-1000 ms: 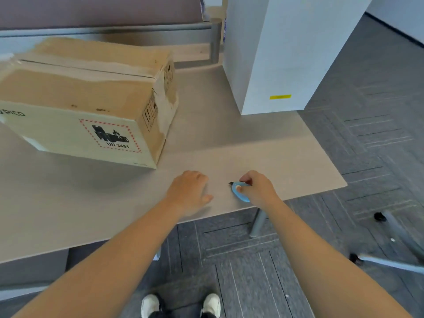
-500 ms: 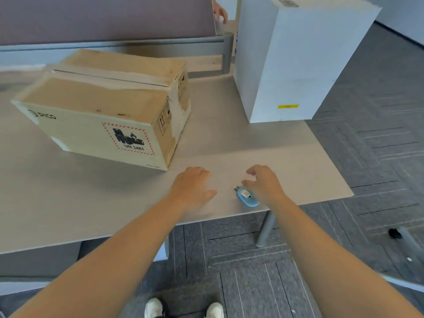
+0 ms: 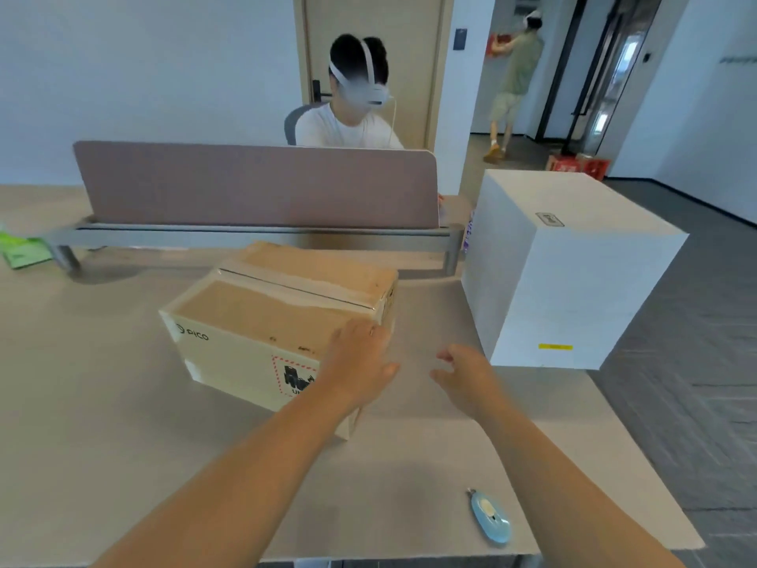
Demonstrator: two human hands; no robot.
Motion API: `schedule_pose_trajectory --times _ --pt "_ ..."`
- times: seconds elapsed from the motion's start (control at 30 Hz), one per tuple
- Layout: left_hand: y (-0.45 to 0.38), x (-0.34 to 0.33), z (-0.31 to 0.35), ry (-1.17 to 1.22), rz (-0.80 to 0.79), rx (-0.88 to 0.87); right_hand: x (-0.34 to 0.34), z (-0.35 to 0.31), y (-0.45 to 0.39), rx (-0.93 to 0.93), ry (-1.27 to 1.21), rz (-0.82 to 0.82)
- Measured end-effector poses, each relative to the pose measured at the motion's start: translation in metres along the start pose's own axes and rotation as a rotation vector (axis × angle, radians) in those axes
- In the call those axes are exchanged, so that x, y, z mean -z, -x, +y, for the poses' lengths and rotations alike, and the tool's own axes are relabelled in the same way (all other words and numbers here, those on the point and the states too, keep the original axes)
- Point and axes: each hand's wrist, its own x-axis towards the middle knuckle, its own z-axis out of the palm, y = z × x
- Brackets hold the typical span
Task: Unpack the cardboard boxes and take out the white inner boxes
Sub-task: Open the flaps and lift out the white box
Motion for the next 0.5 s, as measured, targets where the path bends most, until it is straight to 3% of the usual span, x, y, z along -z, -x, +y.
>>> schedule_pose_trajectory --times 0.27,0.5 --pt "-0.032 -0.014 -0.042 -0.057 -0.12 0.235 -0.016 -0.023 -0.026 0.004 -0.013 -0.016" --pt "-0.019 -0.006 -0.066 -0.063 -0.148 0.124 -0.028 -0.057 -0.035 0.089 0.023 -0.006"
